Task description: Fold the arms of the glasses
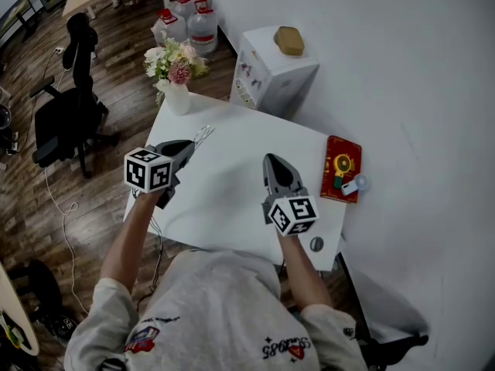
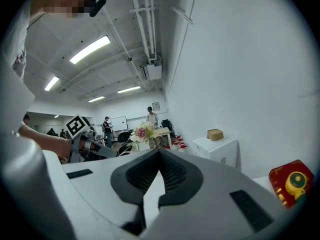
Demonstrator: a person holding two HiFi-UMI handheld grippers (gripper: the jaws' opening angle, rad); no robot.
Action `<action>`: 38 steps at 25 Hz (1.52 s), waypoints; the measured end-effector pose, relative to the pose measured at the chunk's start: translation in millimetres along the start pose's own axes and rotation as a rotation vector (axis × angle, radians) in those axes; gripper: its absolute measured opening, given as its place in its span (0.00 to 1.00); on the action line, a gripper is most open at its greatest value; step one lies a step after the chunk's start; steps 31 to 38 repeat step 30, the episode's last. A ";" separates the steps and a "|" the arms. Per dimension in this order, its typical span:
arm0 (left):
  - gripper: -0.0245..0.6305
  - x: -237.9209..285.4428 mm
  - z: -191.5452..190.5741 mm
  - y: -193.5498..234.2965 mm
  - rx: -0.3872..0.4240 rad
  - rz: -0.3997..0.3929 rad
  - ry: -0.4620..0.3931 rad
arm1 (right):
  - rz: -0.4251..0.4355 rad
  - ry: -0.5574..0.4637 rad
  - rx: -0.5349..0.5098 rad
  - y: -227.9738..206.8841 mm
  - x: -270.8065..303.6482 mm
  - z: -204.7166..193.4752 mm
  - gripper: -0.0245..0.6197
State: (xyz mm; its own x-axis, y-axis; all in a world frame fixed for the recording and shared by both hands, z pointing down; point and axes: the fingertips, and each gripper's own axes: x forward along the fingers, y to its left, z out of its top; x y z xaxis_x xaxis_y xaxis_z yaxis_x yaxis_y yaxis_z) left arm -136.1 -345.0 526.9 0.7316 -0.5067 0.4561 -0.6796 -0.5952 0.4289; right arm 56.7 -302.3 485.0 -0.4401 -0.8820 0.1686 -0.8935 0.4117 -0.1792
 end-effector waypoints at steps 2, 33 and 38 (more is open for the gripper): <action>0.06 -0.1 -1.4 -1.0 -0.003 -0.001 0.002 | 0.001 0.003 -0.002 0.6 -0.6 -0.6 0.02; 0.06 8.4 -11.2 -11.9 -0.019 -0.026 0.014 | 0.023 0.012 0.016 5.5 -2.5 -8.3 0.02; 0.06 8.4 -11.2 -11.9 -0.019 -0.026 0.014 | 0.023 0.012 0.016 5.5 -2.5 -8.3 0.02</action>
